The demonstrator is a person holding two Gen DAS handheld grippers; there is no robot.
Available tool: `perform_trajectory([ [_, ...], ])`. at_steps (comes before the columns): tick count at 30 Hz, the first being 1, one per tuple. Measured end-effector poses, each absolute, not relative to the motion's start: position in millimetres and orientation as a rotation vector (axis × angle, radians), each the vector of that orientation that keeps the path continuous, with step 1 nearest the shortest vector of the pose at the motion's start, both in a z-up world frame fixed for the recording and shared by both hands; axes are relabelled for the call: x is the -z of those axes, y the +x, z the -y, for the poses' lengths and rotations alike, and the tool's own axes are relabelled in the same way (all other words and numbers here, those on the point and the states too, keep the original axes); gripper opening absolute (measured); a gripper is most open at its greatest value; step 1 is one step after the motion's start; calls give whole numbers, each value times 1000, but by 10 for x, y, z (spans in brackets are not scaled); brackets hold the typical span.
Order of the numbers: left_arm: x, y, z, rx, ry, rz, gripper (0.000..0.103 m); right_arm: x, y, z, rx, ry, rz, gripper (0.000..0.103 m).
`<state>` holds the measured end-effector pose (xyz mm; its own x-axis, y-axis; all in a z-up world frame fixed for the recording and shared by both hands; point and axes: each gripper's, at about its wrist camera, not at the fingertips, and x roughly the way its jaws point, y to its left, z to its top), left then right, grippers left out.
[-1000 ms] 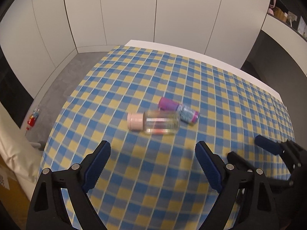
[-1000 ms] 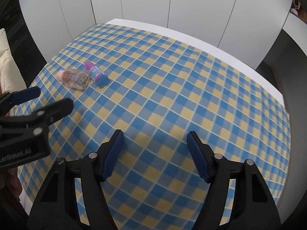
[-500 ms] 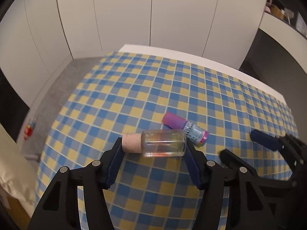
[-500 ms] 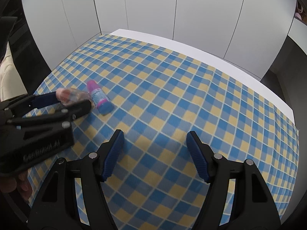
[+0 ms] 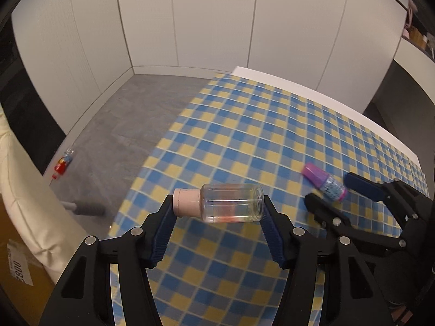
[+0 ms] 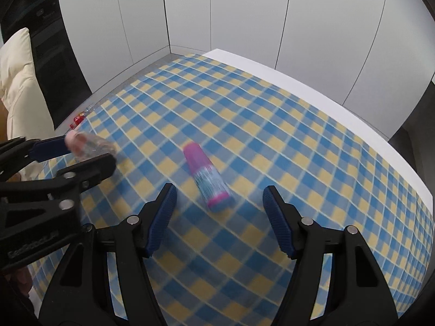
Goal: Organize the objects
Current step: 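Grasp the clear pink-capped bottle with left tool, then lift the clear bottle with left tool while right tool grasps the pink spray bottle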
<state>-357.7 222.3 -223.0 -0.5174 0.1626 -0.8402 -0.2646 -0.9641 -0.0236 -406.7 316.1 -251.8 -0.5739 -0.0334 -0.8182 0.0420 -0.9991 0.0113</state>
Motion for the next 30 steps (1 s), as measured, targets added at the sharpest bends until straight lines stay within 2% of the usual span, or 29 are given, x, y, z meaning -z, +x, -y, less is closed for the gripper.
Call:
perform_trajectory([
  [1, 2232, -3580, -2203, -2539, -1392, -160, 60, 2517, -4134, -3100, 2744, 1416, -28, 55],
  [3, 2220, -3553, -2149, -2540, -1401, -160, 60, 2497, -4184, -3003, 2729, 1425, -48, 29],
  [4, 2209, -3538, -2129, -2538, -1403, -161, 60, 2501, -4230, -2928, 2725, 1434, -63, 19],
  [12, 2040, -3340, -2073, -2554, -1405, -177, 60, 2414, -4066, -2961, 2706, 1485, -57, 20],
  [20, 1742, -3026, -2056, -2545, -1378, -166, 60, 1945, -3578, -3005, 2738, 1475, -4, 20],
  [30, 1089, -2559, -2006, -2560, -1293, -137, 60, 1240, -2925, -3020, 2804, 1435, 51, 19],
])
